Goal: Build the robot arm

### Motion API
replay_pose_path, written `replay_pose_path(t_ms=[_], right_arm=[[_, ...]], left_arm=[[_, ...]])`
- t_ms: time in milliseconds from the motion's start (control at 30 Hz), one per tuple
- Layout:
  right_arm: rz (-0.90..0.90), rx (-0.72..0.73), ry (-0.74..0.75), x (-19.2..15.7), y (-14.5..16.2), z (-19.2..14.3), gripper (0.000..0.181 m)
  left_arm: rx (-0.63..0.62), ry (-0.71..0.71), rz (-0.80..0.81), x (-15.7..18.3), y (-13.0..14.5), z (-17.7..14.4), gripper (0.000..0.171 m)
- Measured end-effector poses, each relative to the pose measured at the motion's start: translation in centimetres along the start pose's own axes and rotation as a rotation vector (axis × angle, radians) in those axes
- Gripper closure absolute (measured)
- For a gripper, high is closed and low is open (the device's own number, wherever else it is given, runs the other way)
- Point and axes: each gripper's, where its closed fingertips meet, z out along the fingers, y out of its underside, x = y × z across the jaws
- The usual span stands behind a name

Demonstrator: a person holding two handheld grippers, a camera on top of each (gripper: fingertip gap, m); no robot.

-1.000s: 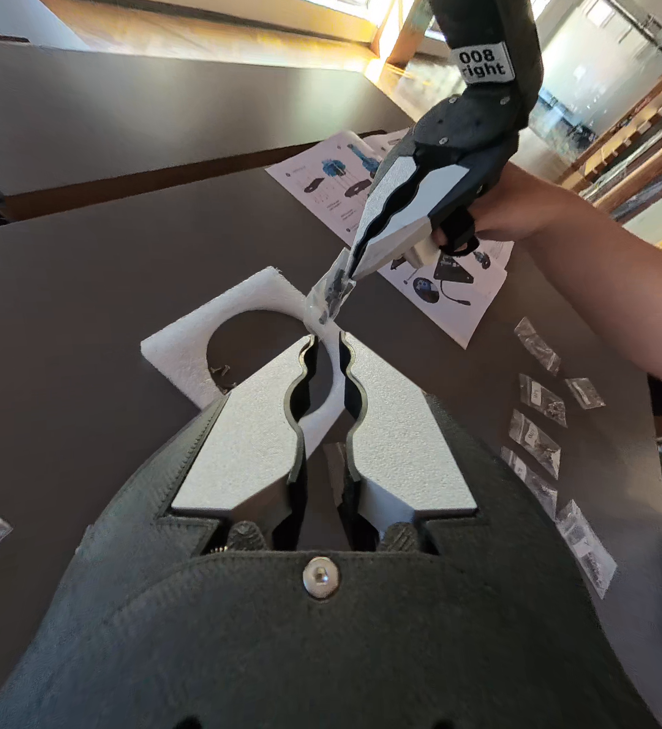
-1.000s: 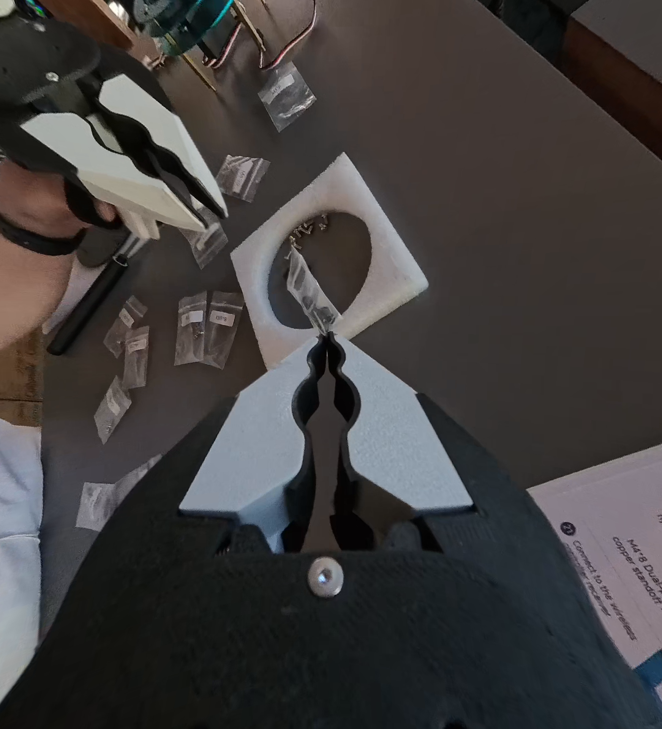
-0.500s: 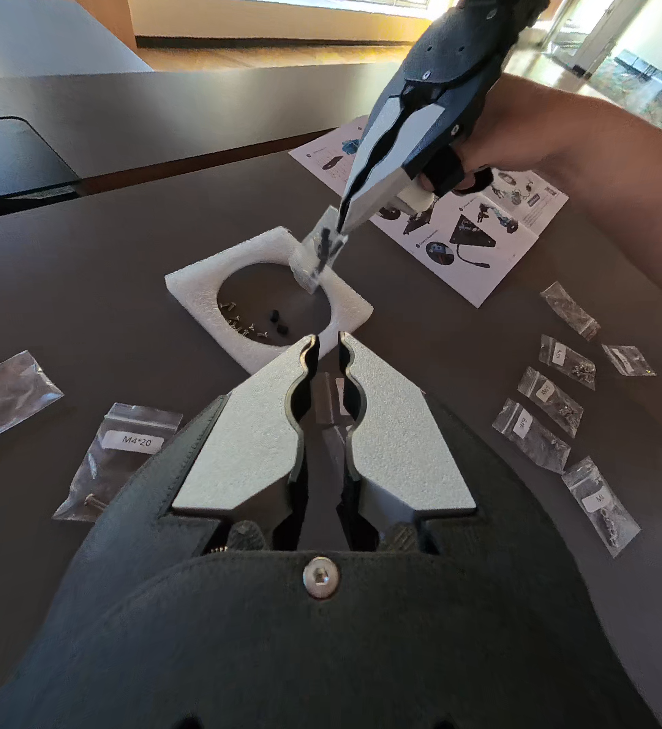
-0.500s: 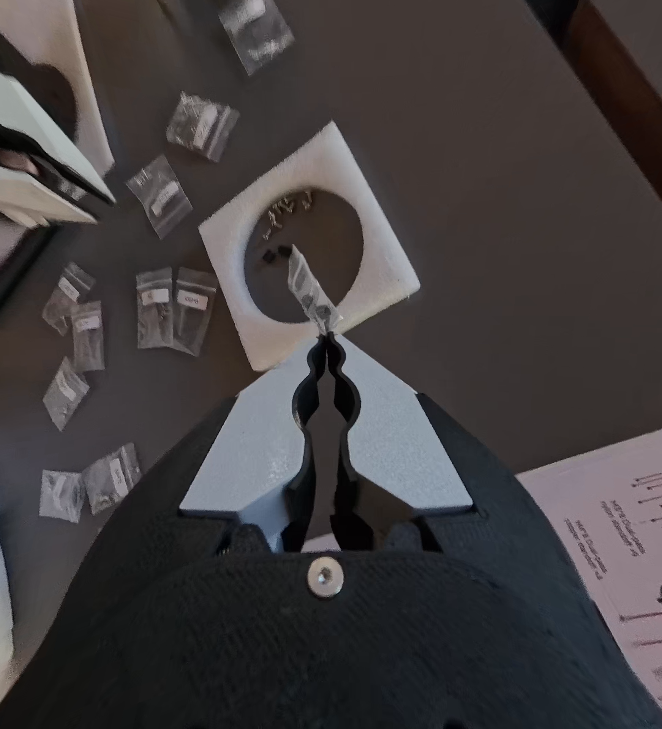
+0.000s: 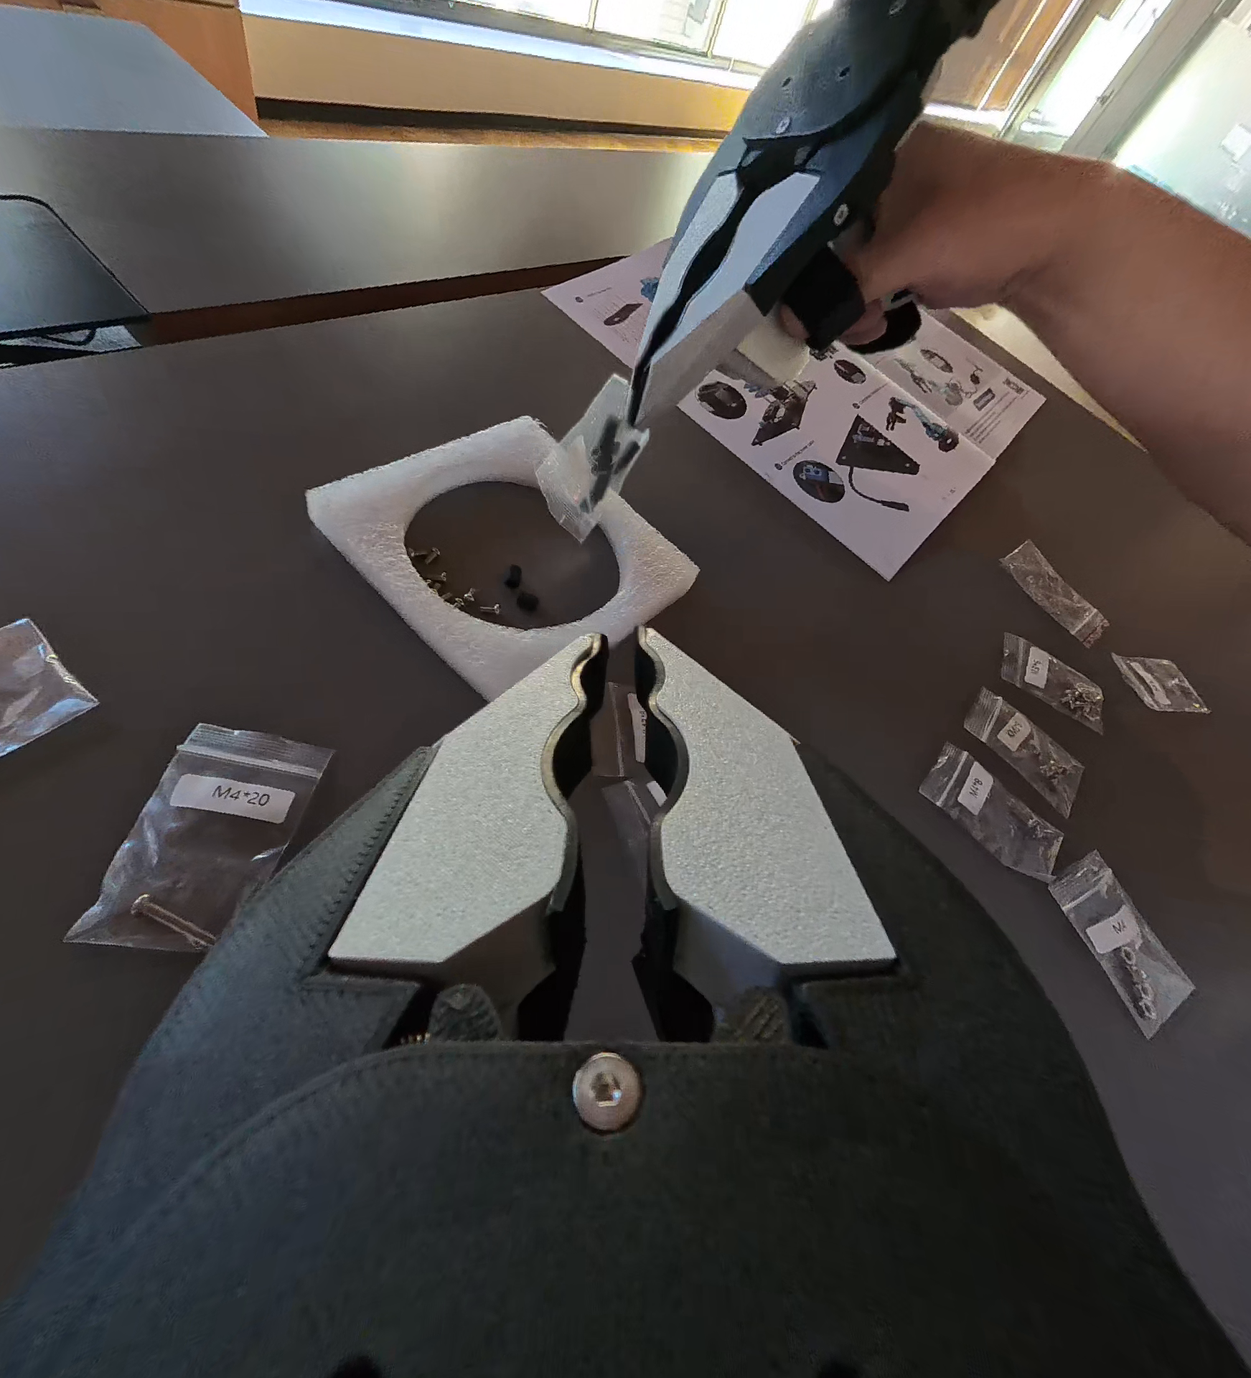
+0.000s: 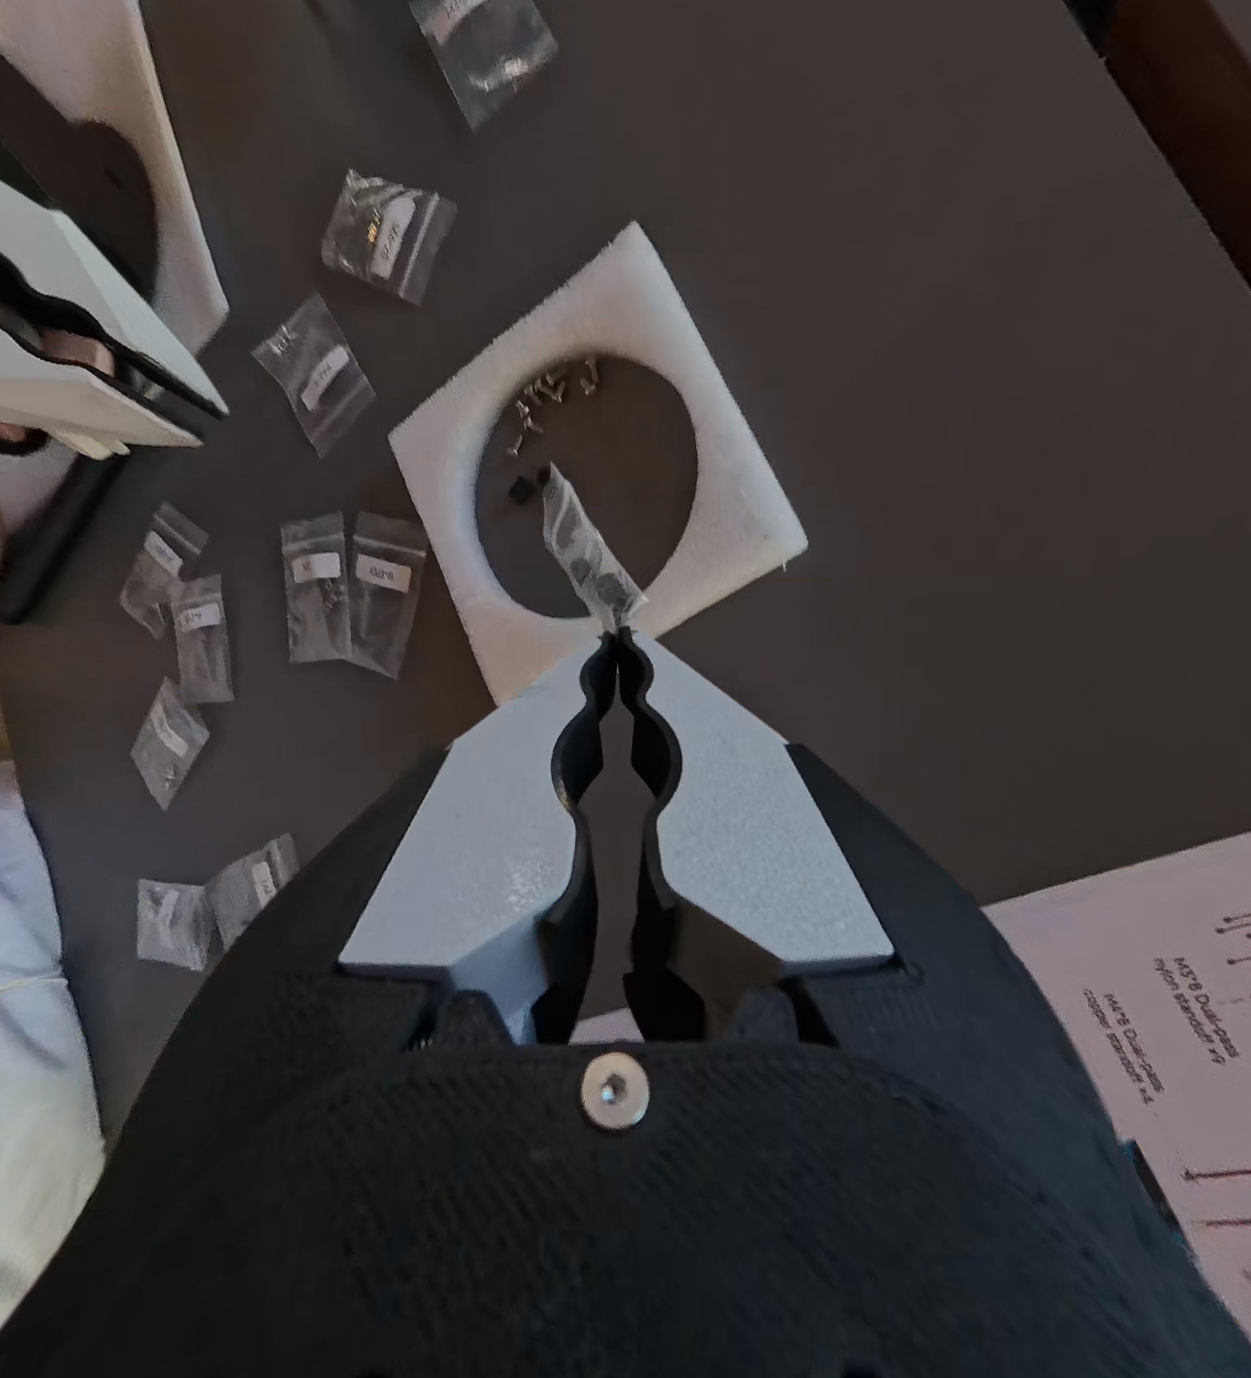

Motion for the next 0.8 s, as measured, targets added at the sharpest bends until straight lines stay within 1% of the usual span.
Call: replay_pose_path(t_ms=[33, 100, 133, 167, 200, 267, 367, 433, 533, 633, 733, 800], right_arm=[[-0.011, 0.0, 0.008, 0.0, -0.1, 0.0, 0.181], [0.006, 0.073, -0.021, -0.4, -1.1, -0.5, 0.181], [0.015, 0.024, -0.035, -0.5, -0.4, -0.2, 0.181], [-0.003, -0.03, -0.014, -0.3, 0.4, 0.2, 0.181], [-0.02, -0.031, 0.006, -0.1, 0.5, 0.3, 0.181], [0.007, 0.046, -0.013, -0.4, -0.7, -0.1, 0.181], [-0.007, -0.014, 0.013, -0.2, 0.1, 0.3, 0.181], [-0.01, 0.023, 0.021, -0.2, -0.7, 0.1, 0.181], [-0.028, -0.044, 0.041, 0.1, 0.2, 0.5, 0.181], [-0.013, -0.002, 0.018, -0.1, -0.3, 0.3, 0.181], [-0.011, 0.001, 0.02, 0.1, -0.1, 0.3, 0.181], [-0.003, 0.028, 0.001, -0.1, -0.2, 0.2, 0.181]], left_arm=[[-0.004, 0.003, 0.003, 0.1, 0.1, 0.0, 0.166], [-0.014, -0.001, 0.015, 0.2, 0.3, 0.1, 0.166], [-0.017, -0.002, 0.02, 0.2, 0.4, 0.1, 0.166], [-0.018, -0.002, 0.023, 0.3, 0.4, 0.1, 0.166], [-0.016, -0.002, 0.025, 0.3, 0.3, 0.0, 0.166], [-0.012, -0.002, 0.028, 0.3, 0.2, -0.1, 0.166], [-0.012, -0.007, 0.022, 0.1, 0.3, -0.3, 0.166], [-0.01, -0.008, 0.021, 0.0, 0.3, -0.4, 0.166], [0.0, -0.015, 0.021, -0.1, 0.1, -0.6, 0.166], [0.005, -0.022, 0.017, -0.4, 0.0, -0.8, 0.166], [0.013, -0.028, 0.012, -0.6, -0.1, -1.0, 0.166], [0.016, -0.031, 0.009, -0.8, -0.2, -1.2, 0.166]])
